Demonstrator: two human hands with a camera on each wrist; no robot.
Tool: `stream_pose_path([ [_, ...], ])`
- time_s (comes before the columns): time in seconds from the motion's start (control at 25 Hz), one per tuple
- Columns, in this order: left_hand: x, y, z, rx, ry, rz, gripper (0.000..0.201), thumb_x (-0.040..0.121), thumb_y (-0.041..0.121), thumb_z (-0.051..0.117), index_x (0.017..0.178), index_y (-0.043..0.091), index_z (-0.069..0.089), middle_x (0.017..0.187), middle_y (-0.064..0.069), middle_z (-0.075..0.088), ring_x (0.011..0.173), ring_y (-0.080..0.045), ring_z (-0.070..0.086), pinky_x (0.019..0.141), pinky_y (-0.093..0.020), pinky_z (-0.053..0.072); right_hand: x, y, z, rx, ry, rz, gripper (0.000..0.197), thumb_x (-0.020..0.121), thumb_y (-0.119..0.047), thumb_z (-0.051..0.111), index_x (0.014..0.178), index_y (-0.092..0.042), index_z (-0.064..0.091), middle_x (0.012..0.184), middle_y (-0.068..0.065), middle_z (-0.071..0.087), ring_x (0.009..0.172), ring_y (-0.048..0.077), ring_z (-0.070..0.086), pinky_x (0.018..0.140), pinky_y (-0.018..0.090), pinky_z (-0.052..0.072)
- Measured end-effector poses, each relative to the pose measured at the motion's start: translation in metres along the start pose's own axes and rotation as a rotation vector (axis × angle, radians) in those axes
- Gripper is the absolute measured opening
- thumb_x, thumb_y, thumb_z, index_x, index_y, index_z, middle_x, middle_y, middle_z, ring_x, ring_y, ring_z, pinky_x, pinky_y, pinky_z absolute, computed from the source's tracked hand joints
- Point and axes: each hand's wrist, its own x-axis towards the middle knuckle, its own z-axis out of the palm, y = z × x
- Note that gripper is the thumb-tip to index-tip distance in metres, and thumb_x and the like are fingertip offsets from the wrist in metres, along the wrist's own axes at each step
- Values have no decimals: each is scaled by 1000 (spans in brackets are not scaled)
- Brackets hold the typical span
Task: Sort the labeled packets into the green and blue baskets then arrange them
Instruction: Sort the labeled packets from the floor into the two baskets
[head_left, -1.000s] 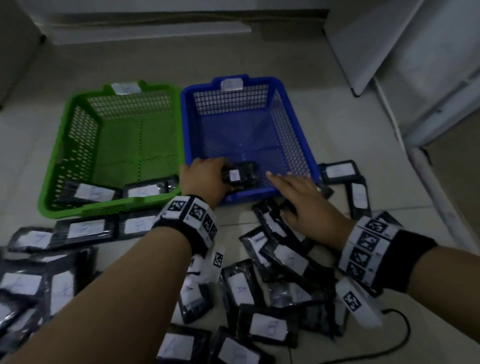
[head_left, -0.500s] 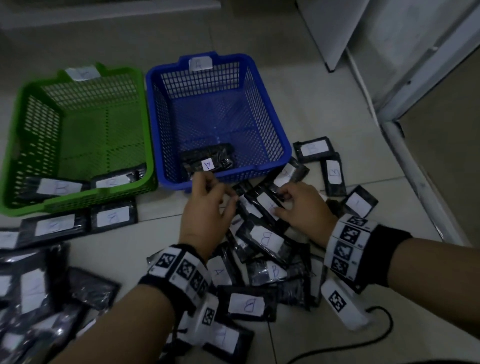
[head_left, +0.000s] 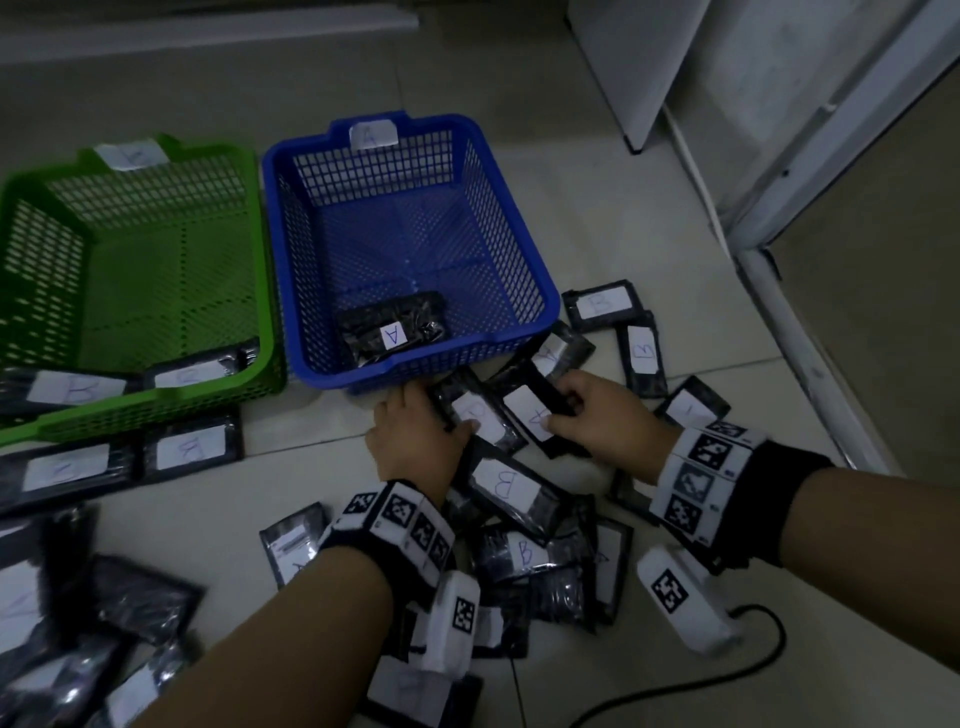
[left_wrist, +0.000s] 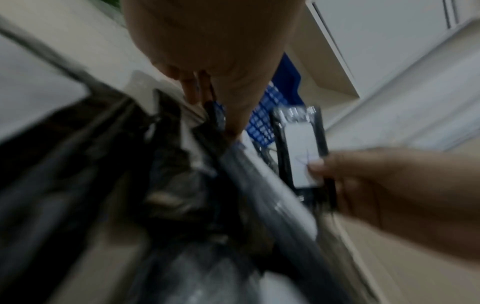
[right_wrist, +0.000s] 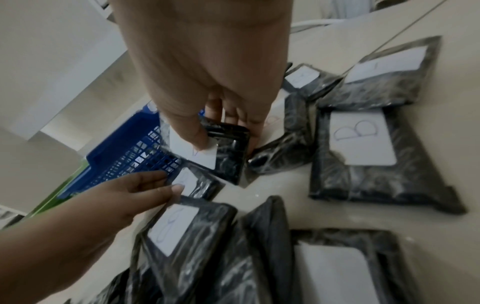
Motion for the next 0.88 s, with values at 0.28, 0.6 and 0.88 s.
stream_pose_path([
  [0.28, 9, -24, -20, -500, -131, 69, 30, 76, 31, 74, 103, 23, 64, 104, 0, 68, 97, -18, 63, 84, -29, 50, -10, -24, -5, 274, 82, -117, 19, 85, -13, 61, 103, -21, 64, 101, 2, 69, 92, 17, 65, 79, 28, 51],
  [0.6, -13, -72, -101, -926, -36, 208, 24, 81, 9, 71, 101, 19, 60, 84, -5, 62, 78, -19, 61, 70, -35, 55, 44, -122, 13, 208, 154, -425, 36, 86, -3, 54, 118, -19, 59, 116, 2, 62, 108, 18, 59, 97, 33, 47],
  [0.88, 4, -124, -157, -1037, 554, -7, 28, 91, 12, 57, 114, 27, 56, 94, 5, 59, 90, -22, 67, 83, -44, 57, 94, -134, 47, -187, 47, -323, 27, 88, -6, 55, 100, -28, 65, 117, 10, 58, 105, 28, 59, 94, 36, 49],
])
